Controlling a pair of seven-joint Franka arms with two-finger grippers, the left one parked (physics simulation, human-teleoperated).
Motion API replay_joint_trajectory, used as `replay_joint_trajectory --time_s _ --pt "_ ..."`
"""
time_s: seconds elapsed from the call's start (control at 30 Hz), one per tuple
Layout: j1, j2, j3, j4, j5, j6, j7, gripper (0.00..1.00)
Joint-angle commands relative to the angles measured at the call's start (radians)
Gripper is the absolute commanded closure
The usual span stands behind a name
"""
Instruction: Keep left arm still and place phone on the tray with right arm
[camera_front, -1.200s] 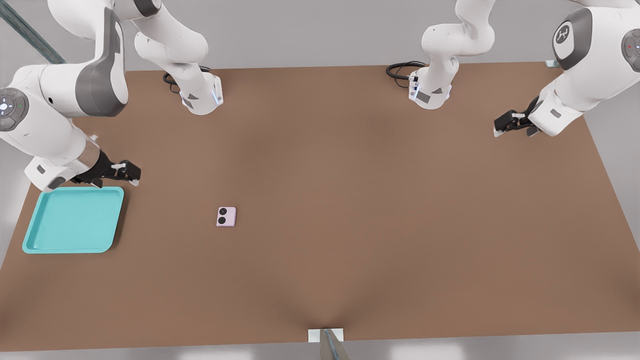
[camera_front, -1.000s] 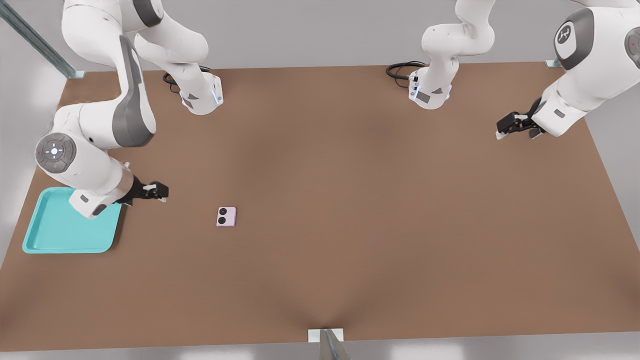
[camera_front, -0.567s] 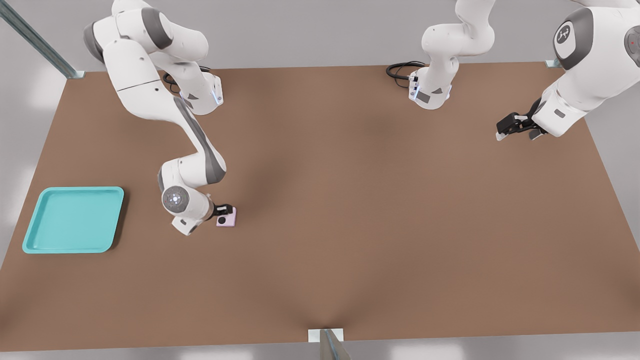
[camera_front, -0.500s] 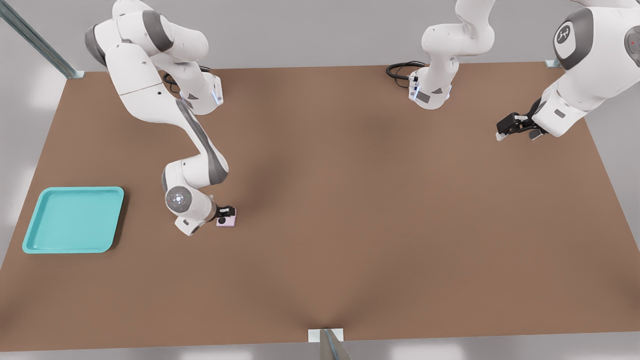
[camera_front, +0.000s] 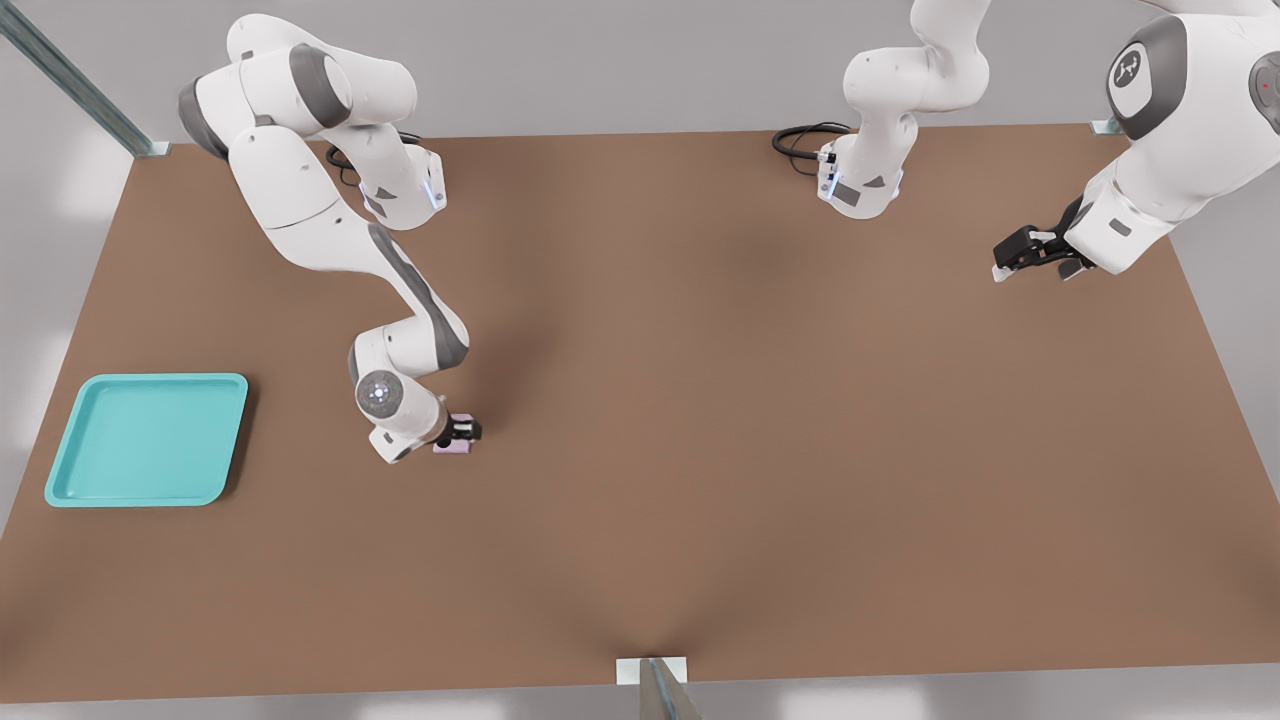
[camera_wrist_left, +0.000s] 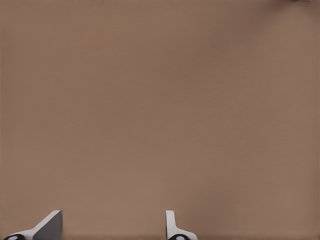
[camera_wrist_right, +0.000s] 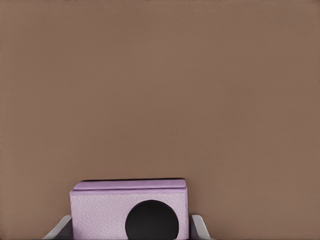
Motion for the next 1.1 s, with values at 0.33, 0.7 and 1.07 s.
replay_joint_trajectory --time_s 0.33,0.7,1.07 --pt "-0.066 -0.101 -0.001 0.033 -0.018 -0.087 0.02 0.24" --pt "-0.637 -0.174 -0.001 0.072 -0.012 -0.206 -0.775 0.24" --pt "-0.769 -0.05 0.018 0.207 -0.011 -0.212 -0.96 0.0"
